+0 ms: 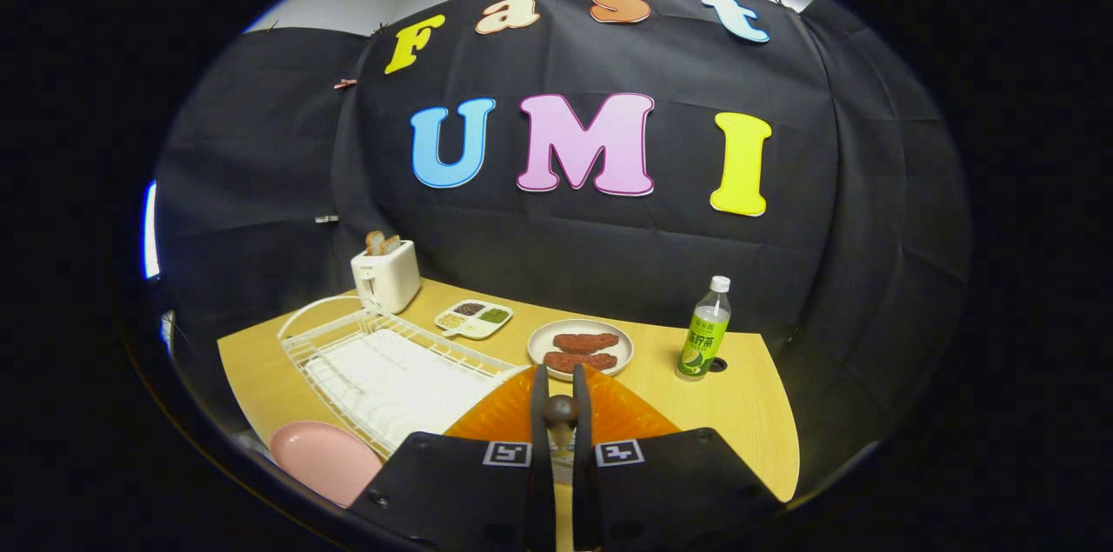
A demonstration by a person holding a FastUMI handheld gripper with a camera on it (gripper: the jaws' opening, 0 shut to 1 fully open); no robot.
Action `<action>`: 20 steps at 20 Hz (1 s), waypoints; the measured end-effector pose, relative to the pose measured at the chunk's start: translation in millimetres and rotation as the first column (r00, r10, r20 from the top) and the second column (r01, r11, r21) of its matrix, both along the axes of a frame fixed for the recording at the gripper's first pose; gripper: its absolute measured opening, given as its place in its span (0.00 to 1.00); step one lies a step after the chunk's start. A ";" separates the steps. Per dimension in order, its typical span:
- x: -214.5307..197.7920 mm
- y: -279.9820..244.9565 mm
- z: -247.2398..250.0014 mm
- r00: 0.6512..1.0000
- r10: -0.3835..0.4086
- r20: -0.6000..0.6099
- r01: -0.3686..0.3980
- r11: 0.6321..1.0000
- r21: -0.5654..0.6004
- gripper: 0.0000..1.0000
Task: Take the plate from the dish rack, then take the spoon from the basket and place it into the plate.
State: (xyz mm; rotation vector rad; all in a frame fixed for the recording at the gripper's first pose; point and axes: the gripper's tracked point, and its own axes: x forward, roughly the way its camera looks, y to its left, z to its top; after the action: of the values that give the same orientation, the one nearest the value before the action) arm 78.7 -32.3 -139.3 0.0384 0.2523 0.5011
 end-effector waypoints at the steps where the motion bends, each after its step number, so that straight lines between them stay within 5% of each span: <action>1: -12.5 8.2 3.9 1.000 0.015 -0.022 -0.015 1.000 0.021 0.12; 8: -82.3 82.3 13.0 0.991 0.064 -0.119 -0.052 0.993 0.102 0.12; 13: -93.2 114.9 1.5 0.990 0.038 -0.138 -0.025 0.996 0.090 0.12; 20: -135.6 175.7 -27.6 0.970 0.200 -0.140 -0.185 0.976 0.115 0.12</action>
State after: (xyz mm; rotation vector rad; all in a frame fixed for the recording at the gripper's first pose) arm -56.8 143.4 -166.9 0.1522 0.3811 0.7058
